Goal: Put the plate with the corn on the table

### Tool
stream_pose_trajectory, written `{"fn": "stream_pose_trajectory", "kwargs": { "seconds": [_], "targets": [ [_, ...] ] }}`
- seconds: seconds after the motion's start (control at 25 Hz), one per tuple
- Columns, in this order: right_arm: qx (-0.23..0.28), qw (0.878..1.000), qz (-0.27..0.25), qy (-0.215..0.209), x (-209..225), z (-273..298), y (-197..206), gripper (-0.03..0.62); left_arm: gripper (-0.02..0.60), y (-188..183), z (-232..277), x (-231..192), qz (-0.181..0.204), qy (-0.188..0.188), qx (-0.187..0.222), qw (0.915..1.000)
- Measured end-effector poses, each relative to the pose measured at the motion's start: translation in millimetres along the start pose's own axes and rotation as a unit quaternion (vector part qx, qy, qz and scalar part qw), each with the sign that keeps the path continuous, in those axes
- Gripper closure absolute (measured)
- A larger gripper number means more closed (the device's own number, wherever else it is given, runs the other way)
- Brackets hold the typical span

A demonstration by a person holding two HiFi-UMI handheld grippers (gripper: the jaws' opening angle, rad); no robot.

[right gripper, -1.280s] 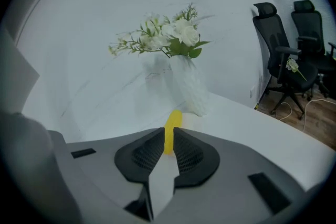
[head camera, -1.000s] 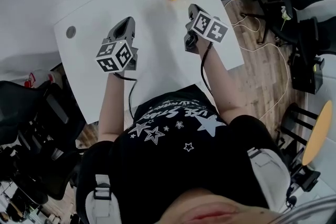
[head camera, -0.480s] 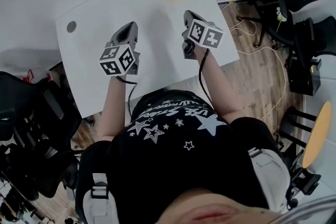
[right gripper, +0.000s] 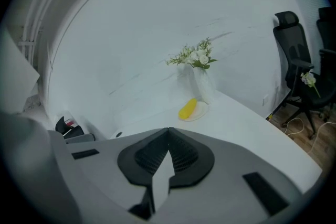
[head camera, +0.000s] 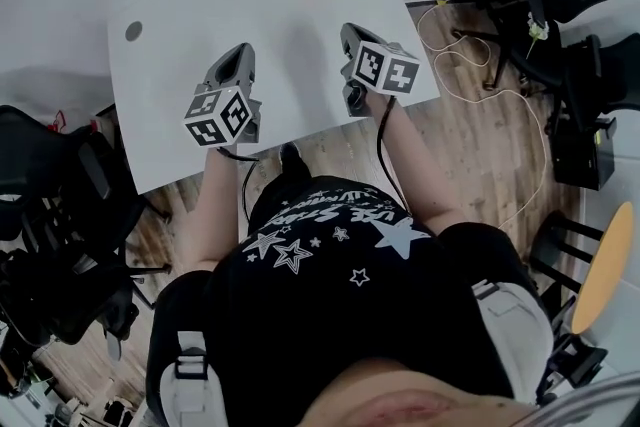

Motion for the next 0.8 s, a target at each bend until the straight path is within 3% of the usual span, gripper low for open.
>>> {"fn": "stream_pose_trajectory", "kwargs": {
  "seconds": [0.52,0.8],
  "targets": [
    [0.008,0.997,-0.043,-0.059,-14.0,-90.9,27.4,0.588,0.575,40.6,-74.9,77.7,0.007,-0.019,0.03,0.9993],
    [0.013,0.997,-0.049,-0.056,-12.7,-149.7,50.9,0.588,0.575,66.0,-110.3,114.0,0.008,-0.008,0.032,0.9994]
  ]
}}
Point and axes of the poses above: the fingertips, and each gripper's own axes: z forward along the fingers, x to its right, y out of its underside, the point moved 2 cm from there along -z, backward along the fingers, and after that the axes turned 8 degrees about -z, right-handed, at the moved point
